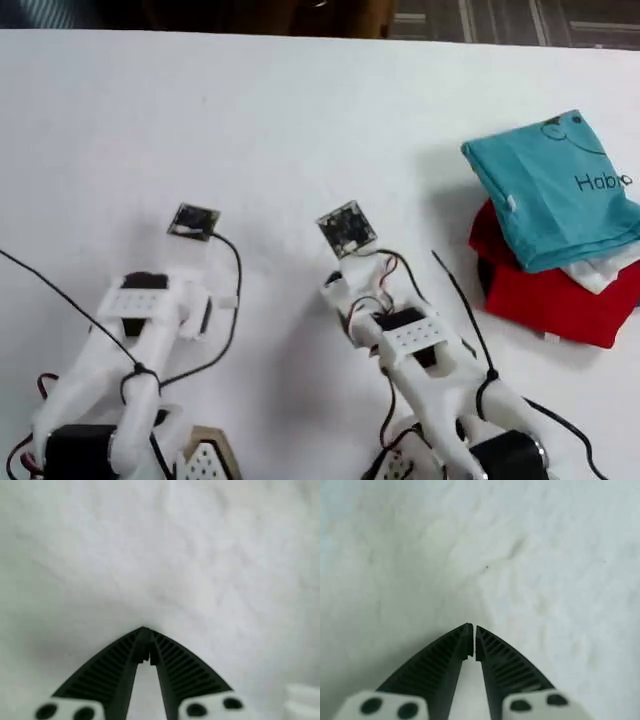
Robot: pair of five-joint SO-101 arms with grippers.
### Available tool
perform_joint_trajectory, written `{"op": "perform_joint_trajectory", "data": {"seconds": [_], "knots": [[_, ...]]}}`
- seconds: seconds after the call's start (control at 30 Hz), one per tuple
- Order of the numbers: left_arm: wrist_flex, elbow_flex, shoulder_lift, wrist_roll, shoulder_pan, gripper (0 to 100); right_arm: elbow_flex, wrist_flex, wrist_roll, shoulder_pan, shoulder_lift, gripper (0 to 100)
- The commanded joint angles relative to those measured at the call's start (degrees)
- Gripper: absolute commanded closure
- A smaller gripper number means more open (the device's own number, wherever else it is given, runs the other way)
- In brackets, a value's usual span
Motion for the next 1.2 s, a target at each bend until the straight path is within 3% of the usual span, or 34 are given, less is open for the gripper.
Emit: {"op": "perform_joint_trajectory", "data": {"seconds": [0.0, 0.57, 0.73, 1.17], "knots": [[-3.6, 0.0, -0.3, 0.0, 0.5, 97, -0.4, -2.5, 0.0, 0.0, 0.8, 98.1], [-1.5, 0.4, -0.3, 0.1, 0.4, 97, 0.6, -3.7, 0.5, 0.5, 0.4, 98.1], [1.1, 0.4, -0.3, 0.1, 0.3, 97, 3.4, 7.5, 0.5, 2.0, -10.1, 98.1], [0.8, 2.0, -3.4, 0.1, 0.4, 98, 16.7, 38.6, 0.5, 5.9, -53.8, 98.1]]}}
